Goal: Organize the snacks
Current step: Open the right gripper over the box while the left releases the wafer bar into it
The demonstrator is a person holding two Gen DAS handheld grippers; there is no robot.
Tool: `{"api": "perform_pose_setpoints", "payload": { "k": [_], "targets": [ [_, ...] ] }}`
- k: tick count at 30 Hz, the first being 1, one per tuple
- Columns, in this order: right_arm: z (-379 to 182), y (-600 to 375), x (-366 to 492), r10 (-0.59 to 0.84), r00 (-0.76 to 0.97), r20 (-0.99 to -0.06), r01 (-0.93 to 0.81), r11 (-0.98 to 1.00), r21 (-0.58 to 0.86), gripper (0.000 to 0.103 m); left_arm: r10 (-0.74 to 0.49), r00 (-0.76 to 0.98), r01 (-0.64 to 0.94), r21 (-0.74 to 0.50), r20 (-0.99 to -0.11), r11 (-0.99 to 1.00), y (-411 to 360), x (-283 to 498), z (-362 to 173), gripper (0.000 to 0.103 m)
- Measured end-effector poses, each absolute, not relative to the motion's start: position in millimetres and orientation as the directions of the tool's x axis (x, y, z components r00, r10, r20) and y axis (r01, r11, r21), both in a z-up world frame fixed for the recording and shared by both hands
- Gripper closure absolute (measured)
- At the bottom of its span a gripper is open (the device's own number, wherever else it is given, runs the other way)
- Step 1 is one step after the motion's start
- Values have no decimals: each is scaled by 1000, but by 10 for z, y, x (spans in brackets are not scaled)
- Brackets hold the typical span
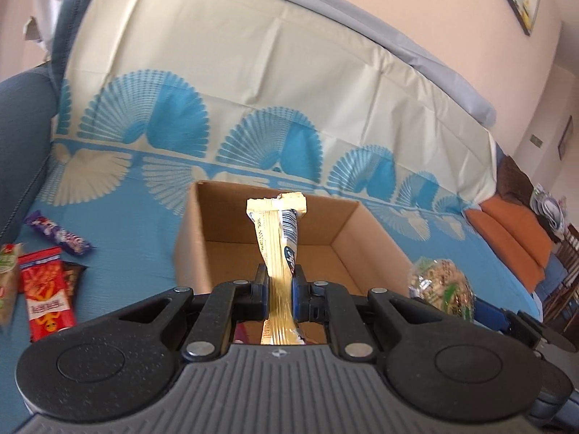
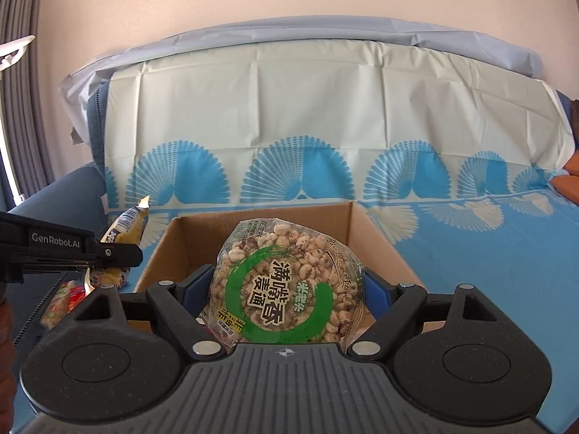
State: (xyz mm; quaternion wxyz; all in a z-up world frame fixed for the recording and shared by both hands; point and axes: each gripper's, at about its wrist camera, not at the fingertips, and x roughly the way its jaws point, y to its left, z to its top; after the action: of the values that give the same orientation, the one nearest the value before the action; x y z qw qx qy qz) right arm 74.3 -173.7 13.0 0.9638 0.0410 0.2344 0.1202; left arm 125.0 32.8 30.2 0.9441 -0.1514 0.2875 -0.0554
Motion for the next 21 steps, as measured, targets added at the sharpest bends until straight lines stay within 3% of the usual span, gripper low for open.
{"api": "perform_pose_setpoints", "payload": {
  "k": [6,7,8,11,21],
  "targets": [
    [87,-1812,786,205,863,-461,-164,978,127,16,-280,803,114,-324,-526,939,114,1291,252,89],
    [77,-1814,793,193,863,-467,-152,981,123,15,-285,799,120,-324,-529,938,98,1299,247,79],
    [69,-1811,792,176,866,-468,-138,984,116,11,-275,805,117,-313,-526,942,93,1287,250,63],
    [80,-1816,775,154,877,-455,-115,987,113,8,-249,824,104,-297,-508,949,169,1245,286,50],
    [127,-1677,705,166,884,-436,-124,985,123,7,-219,830,76,-285,-513,956,454,1110,343,46]
  ]
}}
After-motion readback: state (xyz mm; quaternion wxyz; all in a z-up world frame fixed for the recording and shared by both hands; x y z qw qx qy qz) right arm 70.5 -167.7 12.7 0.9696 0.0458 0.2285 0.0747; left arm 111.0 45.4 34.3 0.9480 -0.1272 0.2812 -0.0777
